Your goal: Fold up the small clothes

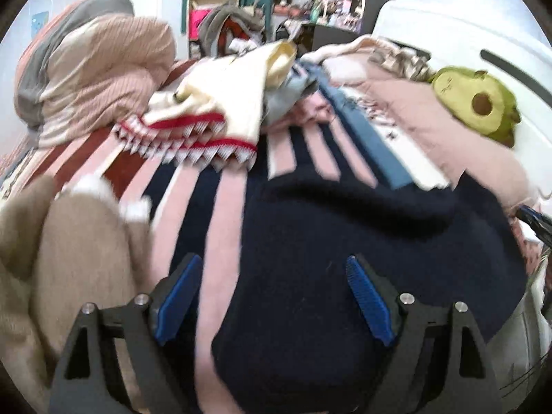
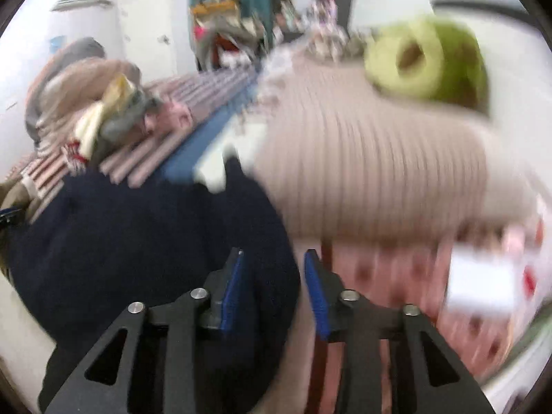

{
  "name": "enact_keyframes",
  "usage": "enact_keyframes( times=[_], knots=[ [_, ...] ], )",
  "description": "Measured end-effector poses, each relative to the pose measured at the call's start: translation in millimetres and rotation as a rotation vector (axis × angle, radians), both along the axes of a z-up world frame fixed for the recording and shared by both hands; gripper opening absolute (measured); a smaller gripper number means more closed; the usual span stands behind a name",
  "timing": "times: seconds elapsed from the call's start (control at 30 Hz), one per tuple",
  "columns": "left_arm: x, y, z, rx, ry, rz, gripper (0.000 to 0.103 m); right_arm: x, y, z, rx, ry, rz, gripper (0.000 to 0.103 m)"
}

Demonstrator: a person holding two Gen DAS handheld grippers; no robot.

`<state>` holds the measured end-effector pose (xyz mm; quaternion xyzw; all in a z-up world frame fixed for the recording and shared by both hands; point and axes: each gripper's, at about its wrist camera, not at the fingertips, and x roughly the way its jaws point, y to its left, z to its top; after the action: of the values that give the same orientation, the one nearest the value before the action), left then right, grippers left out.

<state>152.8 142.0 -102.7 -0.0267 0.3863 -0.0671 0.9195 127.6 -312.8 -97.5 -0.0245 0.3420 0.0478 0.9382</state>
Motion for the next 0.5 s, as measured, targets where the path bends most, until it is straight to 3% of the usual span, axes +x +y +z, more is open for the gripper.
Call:
enact_keyframes(
  times=[0.07, 0.13, 0.23, 0.3, 0.37, 0.5],
  knots=[
    [10, -5, 6, -0.040, -0.015, -0.034, 0.083, 24, 16, 15, -0.020, -0.026, 0.103, 0.045],
    [19, -16, 10, -0.051, -0.033, -0.059, 0.083, 54, 37, 18, 0.013, 0.028, 0.253, 0.053],
    [28, -32, 14, -0.033, -0.072, -0.091, 0.083, 94, 75, 8, -0.002, 0.124, 0.413, 0.053],
    [32, -36, 13, -0.044, -0.083, -0.112, 0.083, 113, 99, -4, -0.072, 0.174, 0.485, 0.056],
    [36, -39, 9, -0.067, -0.084, -0.129, 0.083, 131, 115, -20, -0.142, 0.213, 0.531, 0.067],
    [41, -43, 2, -0.074, -0.076, -0.141, 0.083, 151, 123, -46, -0.136, 0.307, 0.576, 0.070]
  ],
)
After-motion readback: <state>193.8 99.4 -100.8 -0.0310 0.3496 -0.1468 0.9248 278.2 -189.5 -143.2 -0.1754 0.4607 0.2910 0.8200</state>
